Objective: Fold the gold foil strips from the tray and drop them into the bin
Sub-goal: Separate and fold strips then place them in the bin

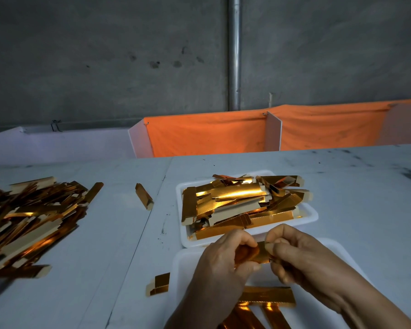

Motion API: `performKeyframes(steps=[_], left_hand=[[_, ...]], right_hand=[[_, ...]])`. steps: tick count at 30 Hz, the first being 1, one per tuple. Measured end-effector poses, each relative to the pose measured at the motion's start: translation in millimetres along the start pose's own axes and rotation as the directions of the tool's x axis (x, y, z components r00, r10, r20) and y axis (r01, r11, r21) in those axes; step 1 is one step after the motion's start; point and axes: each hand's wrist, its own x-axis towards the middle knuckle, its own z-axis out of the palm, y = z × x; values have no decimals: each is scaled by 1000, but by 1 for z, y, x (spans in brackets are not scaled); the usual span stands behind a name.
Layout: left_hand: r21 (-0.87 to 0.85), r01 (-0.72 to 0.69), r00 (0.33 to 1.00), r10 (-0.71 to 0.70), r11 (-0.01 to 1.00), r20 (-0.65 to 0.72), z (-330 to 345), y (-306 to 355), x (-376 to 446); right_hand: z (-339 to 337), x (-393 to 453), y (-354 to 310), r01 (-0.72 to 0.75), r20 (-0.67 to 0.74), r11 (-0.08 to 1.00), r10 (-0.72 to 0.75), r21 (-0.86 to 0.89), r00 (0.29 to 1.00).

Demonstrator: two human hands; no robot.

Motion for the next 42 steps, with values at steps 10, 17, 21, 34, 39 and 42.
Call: performKeyframes(steps=[10,17,21,34,39,42], left_hand=[[-16,9,1000,-9,1000,2,-1,1,-1],[18,-55,998,55,998,-9,-3,-1,-2],[25,-68,997,69,997,-19,-3,-1,-2],[-107,-30,999,31,994,14,-7,3,-4],[-34,-101,995,102,994,15,-6,5,-4],[-108,-56,998,55,993,-9,-9,5,-4]], right_hand=[[1,0,1,55,-21,997,-56,-50,998],[1,-5,-2,27,22,999,-28,25,999],[1,-5,-2,13,7,1000,-14,23,1000],[-3,-8,-8,1,120,987,-20,160,993],[-5,-3,-4,49,64,999,-48,-8,997],[-3,-5,-7,47,109,993,-59,110,992]])
